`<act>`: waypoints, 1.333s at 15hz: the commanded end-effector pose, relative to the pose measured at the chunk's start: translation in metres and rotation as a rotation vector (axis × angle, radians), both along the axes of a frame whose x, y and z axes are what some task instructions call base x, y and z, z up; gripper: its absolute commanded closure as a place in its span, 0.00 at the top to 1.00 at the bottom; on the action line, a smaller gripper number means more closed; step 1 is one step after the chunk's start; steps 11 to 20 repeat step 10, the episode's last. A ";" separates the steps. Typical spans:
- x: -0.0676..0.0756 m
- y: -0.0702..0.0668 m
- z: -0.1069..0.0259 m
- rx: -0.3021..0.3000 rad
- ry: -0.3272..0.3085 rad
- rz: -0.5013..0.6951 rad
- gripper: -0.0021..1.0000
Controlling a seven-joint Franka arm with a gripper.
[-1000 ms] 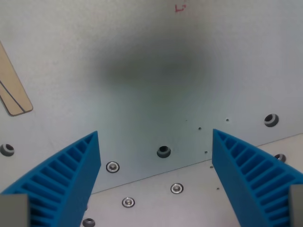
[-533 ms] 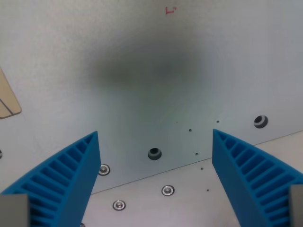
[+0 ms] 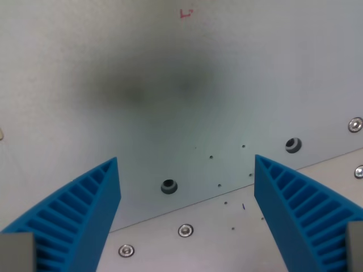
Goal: Rotate around gripper negative x
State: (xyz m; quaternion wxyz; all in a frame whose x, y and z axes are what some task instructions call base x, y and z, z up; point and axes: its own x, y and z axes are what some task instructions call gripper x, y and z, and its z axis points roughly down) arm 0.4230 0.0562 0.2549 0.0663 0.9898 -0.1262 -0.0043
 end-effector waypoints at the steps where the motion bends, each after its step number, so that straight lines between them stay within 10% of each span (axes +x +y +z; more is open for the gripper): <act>1: 0.004 0.005 0.005 -0.228 0.077 -0.026 1.00; 20: 0.004 0.005 0.005 -0.329 0.105 -0.026 1.00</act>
